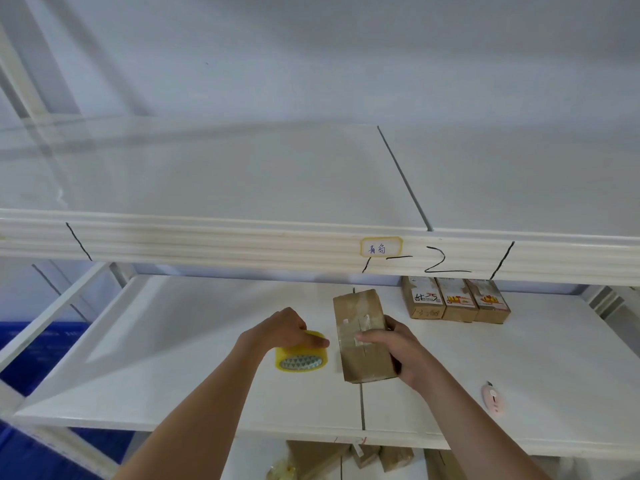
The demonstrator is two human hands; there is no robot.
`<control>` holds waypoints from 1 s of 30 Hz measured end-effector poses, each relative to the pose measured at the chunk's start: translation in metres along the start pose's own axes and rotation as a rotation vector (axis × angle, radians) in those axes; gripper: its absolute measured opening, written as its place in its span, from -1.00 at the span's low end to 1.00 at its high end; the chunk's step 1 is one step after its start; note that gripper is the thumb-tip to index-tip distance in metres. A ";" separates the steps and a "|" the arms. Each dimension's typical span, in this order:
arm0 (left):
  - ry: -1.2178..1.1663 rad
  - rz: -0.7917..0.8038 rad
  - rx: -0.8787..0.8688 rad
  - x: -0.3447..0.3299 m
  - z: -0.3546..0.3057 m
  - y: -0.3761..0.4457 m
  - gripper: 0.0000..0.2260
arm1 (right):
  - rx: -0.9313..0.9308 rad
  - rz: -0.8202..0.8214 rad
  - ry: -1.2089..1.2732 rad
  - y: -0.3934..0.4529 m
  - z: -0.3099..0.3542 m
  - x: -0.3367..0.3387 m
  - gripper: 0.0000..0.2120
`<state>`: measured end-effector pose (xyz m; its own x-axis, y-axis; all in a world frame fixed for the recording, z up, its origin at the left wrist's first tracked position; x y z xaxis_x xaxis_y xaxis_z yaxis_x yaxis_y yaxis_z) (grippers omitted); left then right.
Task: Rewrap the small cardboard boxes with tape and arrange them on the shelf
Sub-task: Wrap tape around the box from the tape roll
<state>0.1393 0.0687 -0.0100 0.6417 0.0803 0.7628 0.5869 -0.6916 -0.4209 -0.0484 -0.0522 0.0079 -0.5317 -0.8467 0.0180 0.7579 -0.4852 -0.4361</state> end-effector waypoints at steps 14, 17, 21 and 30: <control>-0.200 0.131 -0.090 0.004 -0.032 0.001 -0.51 | -0.029 0.116 0.281 -0.006 -0.001 -0.010 -0.56; -0.217 0.166 -0.118 -0.002 -0.033 0.000 -0.52 | -0.051 0.106 0.222 -0.002 0.001 -0.007 -0.53; -0.213 0.162 -0.133 -0.007 -0.028 0.000 -0.55 | -0.051 0.002 0.020 0.005 0.002 0.003 -0.57; -0.110 0.042 -0.093 -0.004 -0.024 0.002 -0.50 | -0.055 -0.073 -0.472 0.016 -0.002 -0.007 -0.15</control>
<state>0.1261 0.0498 -0.0016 0.7178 0.1248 0.6850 0.5137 -0.7589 -0.4001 -0.0339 -0.0538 -0.0011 -0.3435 -0.8238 0.4510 0.6969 -0.5455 -0.4655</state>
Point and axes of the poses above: each hand's wrist, its own y-axis towards the middle knuckle, its own x-axis out of the back of the hand, z = x × y, the point moved 10 cm from there along y, towards the middle knuckle, and after that the axes turned 7 degrees about -y, right-handed, at the moved point
